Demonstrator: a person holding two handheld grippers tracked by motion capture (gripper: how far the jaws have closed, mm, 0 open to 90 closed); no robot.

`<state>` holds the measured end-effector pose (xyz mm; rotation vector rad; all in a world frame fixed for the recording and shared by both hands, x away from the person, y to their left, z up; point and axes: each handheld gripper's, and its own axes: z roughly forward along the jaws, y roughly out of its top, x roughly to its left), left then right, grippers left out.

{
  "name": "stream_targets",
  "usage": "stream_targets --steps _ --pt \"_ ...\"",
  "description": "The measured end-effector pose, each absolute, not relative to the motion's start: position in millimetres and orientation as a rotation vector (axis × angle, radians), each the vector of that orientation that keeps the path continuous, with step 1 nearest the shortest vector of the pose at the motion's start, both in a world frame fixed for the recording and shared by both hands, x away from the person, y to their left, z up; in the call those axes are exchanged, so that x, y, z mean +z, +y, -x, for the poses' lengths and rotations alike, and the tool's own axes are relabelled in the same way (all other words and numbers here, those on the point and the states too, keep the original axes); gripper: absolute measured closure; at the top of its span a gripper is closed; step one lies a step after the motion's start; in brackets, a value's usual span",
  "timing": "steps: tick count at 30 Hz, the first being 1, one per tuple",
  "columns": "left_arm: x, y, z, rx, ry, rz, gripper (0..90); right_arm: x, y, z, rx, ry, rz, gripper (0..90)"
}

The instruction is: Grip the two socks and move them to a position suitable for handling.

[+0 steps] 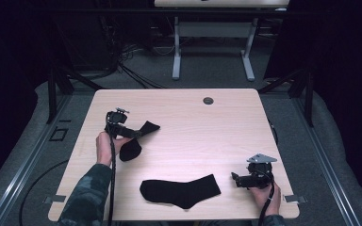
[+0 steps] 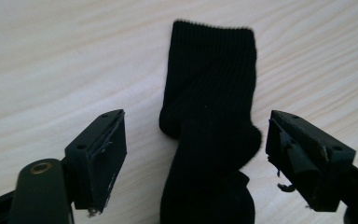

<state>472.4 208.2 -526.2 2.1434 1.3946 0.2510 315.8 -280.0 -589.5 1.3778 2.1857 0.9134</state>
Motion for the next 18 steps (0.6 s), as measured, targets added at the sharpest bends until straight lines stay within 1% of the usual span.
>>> stream_targets --steps 2,3,4,5,7,8,9,10,12,14,18 --pt "-530.1 209.0 -473.9 0.215 1.403 -2.113 29.3 -589.6 -279.9 -315.7 0.915 2.183 -1.379 0.8" --pt "-531.9 208.0 -474.4 0.204 1.399 -2.117 38.1 -589.6 -279.9 -315.7 0.915 2.182 -1.379 1.0" --pt "-531.9 208.0 -474.4 0.204 1.399 -2.117 41.2 -589.6 -279.9 -315.7 0.915 2.182 -1.379 1.0" --pt "-533.2 207.1 -474.9 0.190 1.401 -2.124 41.2 -589.6 -279.9 -315.7 0.916 2.182 -1.378 1.4" --pt "-535.1 204.9 -474.7 0.182 1.414 -2.136 53.0 -589.6 -280.1 -315.5 0.921 2.170 -1.381 2.7" --pt "-535.1 204.9 -474.7 0.182 1.414 -2.136 56.1 -589.6 -280.1 -315.5 0.921 2.170 -1.381 2.7" --pt "-535.7 204.9 -474.0 0.174 1.419 -2.120 56.1 -589.6 -280.1 -315.5 0.920 2.169 -1.380 3.0" --pt "-536.2 205.0 -473.6 0.176 1.418 -2.121 66.9 -589.4 -280.6 -315.4 0.918 2.168 -1.380 3.7" --pt "-537.3 204.5 -472.3 0.194 1.415 -2.131 77.5 -589.4 -280.6 -315.3 0.919 2.168 -1.380 3.8" --pt "-538.3 204.6 -470.4 0.205 1.414 -2.113 81.2 -589.6 -280.6 -315.4 0.920 2.166 -1.377 3.9" --pt "-530.8 202.5 -465.3 0.240 1.372 -2.115 82.2 -589.6 -280.7 -315.4 0.922 2.167 -1.375 4.1"
